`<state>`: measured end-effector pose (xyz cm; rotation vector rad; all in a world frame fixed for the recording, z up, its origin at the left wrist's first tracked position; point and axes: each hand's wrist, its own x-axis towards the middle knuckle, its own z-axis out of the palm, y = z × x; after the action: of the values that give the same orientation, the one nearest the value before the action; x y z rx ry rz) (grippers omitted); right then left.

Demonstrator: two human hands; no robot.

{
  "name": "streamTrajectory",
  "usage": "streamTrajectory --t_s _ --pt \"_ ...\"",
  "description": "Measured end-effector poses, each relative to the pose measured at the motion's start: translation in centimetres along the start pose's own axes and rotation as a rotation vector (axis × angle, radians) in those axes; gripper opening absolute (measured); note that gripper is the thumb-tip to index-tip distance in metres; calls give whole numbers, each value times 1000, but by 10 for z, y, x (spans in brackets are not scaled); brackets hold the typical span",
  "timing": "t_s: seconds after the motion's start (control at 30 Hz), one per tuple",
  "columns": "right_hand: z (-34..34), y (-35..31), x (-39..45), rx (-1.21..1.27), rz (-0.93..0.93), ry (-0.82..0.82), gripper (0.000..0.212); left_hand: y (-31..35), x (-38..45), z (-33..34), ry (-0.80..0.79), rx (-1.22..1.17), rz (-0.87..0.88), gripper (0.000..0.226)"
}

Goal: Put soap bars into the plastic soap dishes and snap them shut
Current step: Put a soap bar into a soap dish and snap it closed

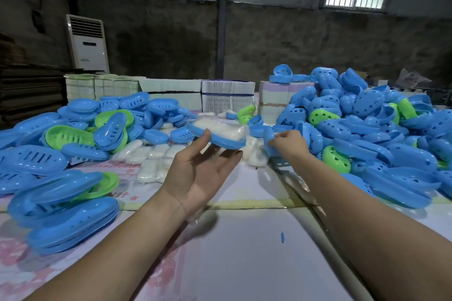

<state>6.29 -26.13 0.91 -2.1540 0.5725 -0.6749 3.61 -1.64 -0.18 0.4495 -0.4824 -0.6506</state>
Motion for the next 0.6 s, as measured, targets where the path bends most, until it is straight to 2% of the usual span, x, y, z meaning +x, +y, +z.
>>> streamTrajectory --t_s 0.13,0.23,0.33,0.47,0.6 --pt "-16 -9 -19 555 177 -205 18 1 0 -3 35 12 -5 65" --pt "-21 -10 -38 948 271 -285 13 0 1 -8 118 27 2 73" --pt "-25 -17 -54 1291 324 -385 15 -5 2 -12 181 84 -12 67" --pt "-23 -26 -63 1446 259 -600 47 -6 5 -17 189 136 15 61" --pt "-20 -28 -68 1463 283 -700 43 -3 6 -21 182 148 49 69"
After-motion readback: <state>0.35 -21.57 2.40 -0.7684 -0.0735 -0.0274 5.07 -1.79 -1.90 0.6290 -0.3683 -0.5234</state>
